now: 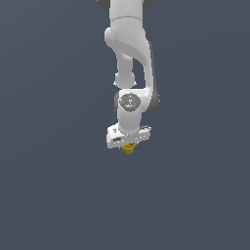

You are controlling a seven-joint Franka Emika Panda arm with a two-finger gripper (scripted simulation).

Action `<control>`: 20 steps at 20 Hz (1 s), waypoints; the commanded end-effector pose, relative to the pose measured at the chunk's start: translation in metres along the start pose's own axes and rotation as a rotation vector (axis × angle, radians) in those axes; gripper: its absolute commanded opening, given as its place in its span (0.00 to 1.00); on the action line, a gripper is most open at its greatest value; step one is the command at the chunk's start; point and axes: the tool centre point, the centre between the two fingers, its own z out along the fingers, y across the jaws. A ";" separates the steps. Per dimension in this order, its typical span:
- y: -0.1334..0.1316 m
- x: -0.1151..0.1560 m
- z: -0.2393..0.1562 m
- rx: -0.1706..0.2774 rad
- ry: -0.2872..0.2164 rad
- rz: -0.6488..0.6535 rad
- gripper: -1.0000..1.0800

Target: Pick up the object and move it to a goal position.

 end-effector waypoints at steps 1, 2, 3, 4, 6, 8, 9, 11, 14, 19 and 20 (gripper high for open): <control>0.000 0.000 0.001 0.000 0.000 0.000 0.00; 0.000 0.000 0.001 0.000 0.000 0.000 0.00; 0.000 0.000 0.001 0.000 0.000 0.000 0.00; 0.000 0.000 0.001 0.000 0.000 0.000 0.00; 0.000 0.000 0.000 0.000 0.000 0.000 0.00; 0.000 -0.001 0.000 0.000 0.000 0.000 0.00; 0.000 -0.001 -0.001 0.000 0.000 0.000 0.00; 0.001 -0.004 -0.003 0.000 0.000 0.000 0.00; 0.002 -0.010 -0.008 0.000 0.000 0.000 0.00; 0.005 -0.028 -0.021 0.000 0.000 0.000 0.00; 0.006 -0.033 -0.024 0.000 0.000 0.000 0.00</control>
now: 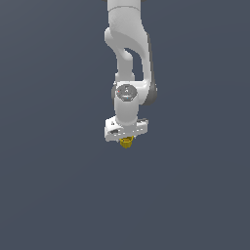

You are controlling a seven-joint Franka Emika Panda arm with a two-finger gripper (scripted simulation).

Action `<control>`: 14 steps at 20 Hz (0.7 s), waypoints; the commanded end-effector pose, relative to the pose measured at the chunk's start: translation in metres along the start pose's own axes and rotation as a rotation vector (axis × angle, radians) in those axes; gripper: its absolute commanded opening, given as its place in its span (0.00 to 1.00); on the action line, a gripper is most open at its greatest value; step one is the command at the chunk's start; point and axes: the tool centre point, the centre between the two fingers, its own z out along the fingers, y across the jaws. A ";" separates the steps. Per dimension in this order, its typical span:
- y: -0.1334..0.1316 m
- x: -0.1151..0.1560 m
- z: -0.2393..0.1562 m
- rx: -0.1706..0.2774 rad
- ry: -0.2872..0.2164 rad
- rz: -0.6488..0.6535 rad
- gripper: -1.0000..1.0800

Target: Pick up the object and move it to a goal position.

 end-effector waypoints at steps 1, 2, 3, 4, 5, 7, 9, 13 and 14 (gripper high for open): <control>0.002 -0.011 -0.009 -0.001 0.002 0.000 0.00; 0.003 -0.016 -0.013 -0.001 0.002 0.000 0.00; 0.004 -0.021 -0.017 -0.001 0.002 0.000 0.00; 0.005 -0.026 -0.020 -0.001 0.002 0.000 0.00; 0.006 -0.030 -0.024 -0.001 0.002 0.000 0.00; 0.007 -0.038 -0.030 -0.001 0.002 0.000 0.00; 0.009 -0.044 -0.035 -0.001 0.002 0.000 0.00; 0.010 -0.052 -0.041 -0.001 0.002 0.000 0.00; 0.010 -0.053 -0.042 -0.001 0.002 0.000 0.00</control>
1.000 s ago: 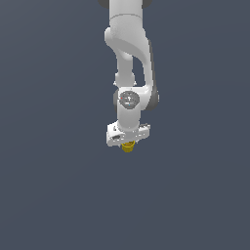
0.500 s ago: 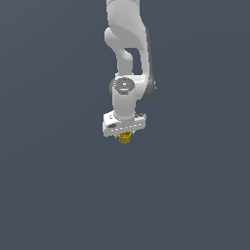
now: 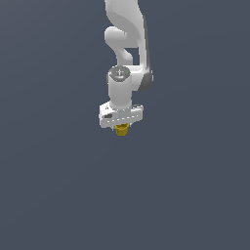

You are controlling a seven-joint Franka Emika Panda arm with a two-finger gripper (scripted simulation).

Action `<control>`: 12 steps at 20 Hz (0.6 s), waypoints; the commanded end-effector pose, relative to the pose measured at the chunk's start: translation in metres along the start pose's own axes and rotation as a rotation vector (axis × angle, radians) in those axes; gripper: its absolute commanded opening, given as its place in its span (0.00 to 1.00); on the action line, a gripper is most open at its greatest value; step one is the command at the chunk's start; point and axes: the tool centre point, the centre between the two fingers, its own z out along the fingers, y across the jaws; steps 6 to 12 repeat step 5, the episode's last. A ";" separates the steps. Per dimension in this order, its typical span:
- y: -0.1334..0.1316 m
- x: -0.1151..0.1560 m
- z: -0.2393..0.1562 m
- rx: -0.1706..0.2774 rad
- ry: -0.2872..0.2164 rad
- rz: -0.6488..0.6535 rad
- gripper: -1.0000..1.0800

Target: Pick up the object and move it to a goal position.

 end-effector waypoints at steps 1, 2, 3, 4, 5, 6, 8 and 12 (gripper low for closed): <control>0.001 -0.003 -0.003 0.000 0.001 0.000 0.00; 0.001 -0.003 -0.004 0.000 0.001 0.000 0.00; 0.001 -0.003 -0.004 0.000 0.001 0.000 0.00; 0.001 -0.003 -0.004 0.000 0.001 0.000 0.00; 0.001 -0.003 -0.004 0.000 0.001 0.000 0.00; 0.001 -0.003 -0.004 0.000 0.001 0.000 0.00; 0.001 -0.003 -0.004 0.000 0.001 0.000 0.00; 0.001 -0.003 -0.004 0.000 0.001 0.000 0.00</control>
